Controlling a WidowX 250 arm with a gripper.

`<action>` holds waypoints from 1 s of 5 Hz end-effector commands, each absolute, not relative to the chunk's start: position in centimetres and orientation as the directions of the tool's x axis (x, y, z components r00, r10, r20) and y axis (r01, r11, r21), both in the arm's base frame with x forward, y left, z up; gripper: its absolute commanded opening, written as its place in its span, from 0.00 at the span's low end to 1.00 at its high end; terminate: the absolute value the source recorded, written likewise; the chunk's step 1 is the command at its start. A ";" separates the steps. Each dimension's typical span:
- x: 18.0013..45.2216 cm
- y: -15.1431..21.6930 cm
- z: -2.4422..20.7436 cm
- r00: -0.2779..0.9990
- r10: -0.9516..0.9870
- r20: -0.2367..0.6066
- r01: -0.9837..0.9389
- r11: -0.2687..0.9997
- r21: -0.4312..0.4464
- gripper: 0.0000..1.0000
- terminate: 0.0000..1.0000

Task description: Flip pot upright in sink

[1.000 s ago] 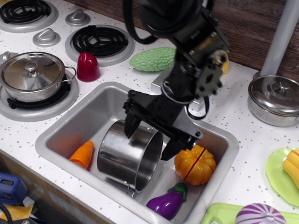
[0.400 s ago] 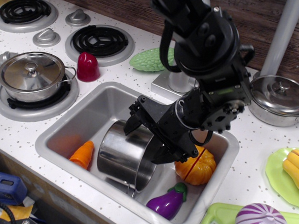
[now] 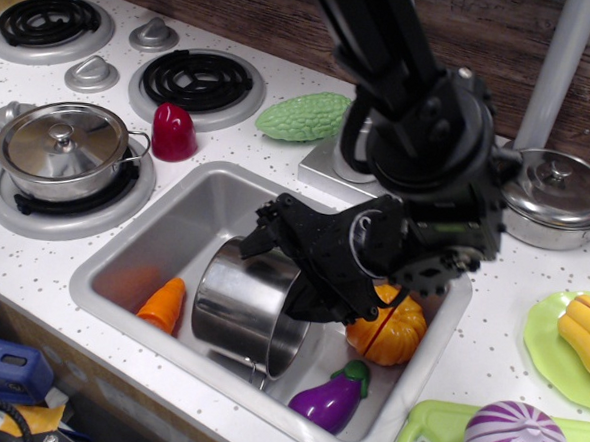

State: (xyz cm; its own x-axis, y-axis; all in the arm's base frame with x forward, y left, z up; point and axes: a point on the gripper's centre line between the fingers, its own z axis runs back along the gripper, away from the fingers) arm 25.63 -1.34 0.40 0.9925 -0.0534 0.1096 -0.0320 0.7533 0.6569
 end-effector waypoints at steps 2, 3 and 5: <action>26.4 -0.2 0.9 0.988 -0.037 0.150 -0.058 0.809 0.585 0.00 0.00; 26.6 0.4 1.0 0.989 -0.012 0.146 -0.066 0.852 0.520 1.00 0.00; 26.6 0.5 1.9 0.992 0.018 0.123 -0.070 0.899 0.433 0.00 0.00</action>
State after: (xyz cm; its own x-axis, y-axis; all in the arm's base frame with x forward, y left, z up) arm 26.08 0.49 0.73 0.9965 0.0014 0.0836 -0.0376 0.9006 0.4329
